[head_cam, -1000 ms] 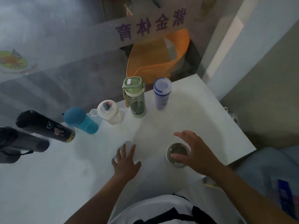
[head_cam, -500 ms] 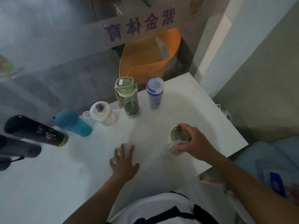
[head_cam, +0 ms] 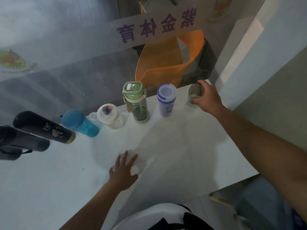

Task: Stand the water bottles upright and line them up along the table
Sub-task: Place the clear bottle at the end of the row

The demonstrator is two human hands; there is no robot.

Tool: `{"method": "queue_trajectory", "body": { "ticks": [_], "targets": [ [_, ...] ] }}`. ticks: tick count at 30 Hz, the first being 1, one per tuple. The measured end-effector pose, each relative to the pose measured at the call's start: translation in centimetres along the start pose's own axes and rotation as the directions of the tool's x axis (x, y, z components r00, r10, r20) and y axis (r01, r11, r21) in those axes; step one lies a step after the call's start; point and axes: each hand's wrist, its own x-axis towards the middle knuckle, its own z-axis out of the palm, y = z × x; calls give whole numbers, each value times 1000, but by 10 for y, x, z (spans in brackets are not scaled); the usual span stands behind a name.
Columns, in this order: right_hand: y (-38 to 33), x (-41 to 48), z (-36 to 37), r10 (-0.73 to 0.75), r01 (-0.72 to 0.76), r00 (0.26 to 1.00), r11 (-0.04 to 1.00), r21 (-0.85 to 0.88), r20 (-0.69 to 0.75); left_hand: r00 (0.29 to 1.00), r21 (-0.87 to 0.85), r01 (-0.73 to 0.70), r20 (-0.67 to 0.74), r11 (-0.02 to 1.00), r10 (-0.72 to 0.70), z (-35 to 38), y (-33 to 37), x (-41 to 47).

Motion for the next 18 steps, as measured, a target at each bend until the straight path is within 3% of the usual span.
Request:
{"method": "queue_trajectory", "body": {
  "ticks": [8,18],
  "targets": [
    [4,27,11,20,-17,999,998,-53,50,1000,21,9,-24,1000,-9,6,-1,0],
    [12,24,13,9,-9,999,1000,2,47,999,-7,35,-15,999,-35,5,6,-4]
  ]
}}
